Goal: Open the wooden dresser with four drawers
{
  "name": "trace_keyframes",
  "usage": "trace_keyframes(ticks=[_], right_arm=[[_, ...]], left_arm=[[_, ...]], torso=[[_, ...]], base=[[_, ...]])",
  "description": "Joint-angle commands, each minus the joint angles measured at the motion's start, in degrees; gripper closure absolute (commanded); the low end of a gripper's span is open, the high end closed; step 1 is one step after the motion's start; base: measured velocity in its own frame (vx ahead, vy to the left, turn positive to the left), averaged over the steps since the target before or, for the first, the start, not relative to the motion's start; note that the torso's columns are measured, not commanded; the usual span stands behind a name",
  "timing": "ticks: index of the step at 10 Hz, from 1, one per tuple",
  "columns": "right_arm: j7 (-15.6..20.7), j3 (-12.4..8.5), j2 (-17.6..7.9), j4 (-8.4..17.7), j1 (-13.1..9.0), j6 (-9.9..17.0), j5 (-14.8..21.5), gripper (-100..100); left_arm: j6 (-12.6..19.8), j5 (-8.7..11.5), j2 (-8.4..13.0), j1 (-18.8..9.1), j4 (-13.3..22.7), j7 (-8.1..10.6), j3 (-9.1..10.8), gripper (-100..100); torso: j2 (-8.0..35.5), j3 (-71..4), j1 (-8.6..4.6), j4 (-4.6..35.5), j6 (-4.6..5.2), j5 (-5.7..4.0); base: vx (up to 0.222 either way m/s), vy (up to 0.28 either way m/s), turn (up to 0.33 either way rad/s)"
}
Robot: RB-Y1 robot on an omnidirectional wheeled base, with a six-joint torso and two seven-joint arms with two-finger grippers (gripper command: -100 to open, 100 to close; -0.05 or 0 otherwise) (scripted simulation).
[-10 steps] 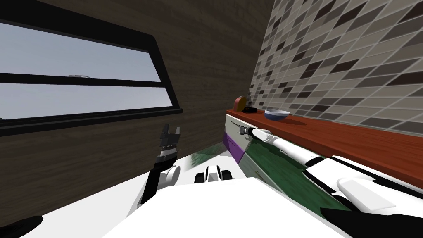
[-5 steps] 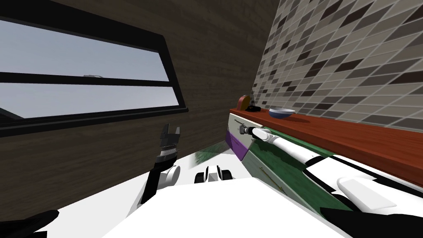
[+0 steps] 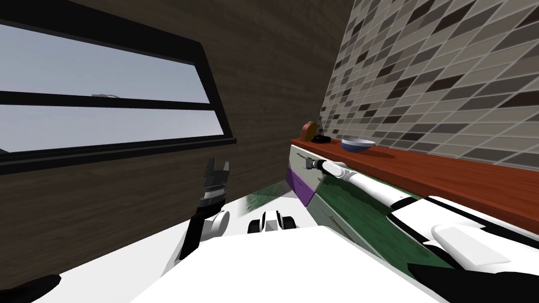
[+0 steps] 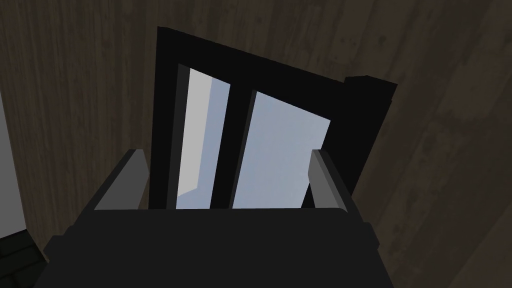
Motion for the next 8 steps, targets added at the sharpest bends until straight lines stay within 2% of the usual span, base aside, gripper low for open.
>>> trace_keyframes(ticks=[1,4,5,8], right_arm=[[0.3,-0.7,-0.8,0.3,-1.0,-0.4,-0.4,-100],[1.1,-0.7,-0.7,0.9,-1.3,-0.2,-1.0,-100],[1.1,-0.7,-0.6,0.8,-1.3,-0.3,-1.0,100],[0.6,-0.7,-0.7,0.6,-1.4,-0.6,-0.8,100]], left_arm=[[0.0,0.0,0.0,0.0,0.0,0.0,0.0,0],[0.0,0.0,0.0,0.0,0.0,0.0,-0.01,0],[0.0,0.0,0.0,0.0,0.0,0.0,-0.02,0],[0.0,0.0,0.0,0.0,0.0,0.0,-0.04,0]], torso=[[0.1,0.1,0.12,0.0,0.0,0.04],[0.2,0.1,0.22,0.0,0.01,0.03],[0.1,0.1,0.22,0.0,0.05,0.07],[0.0,0.0,0.41,-0.1,-0.1,0.02]], base=[[0.092,-0.157,-0.004],[0.027,-0.084,0.005],[0.0,0.0,0.0],[-0.046,0.168,-0.006]])
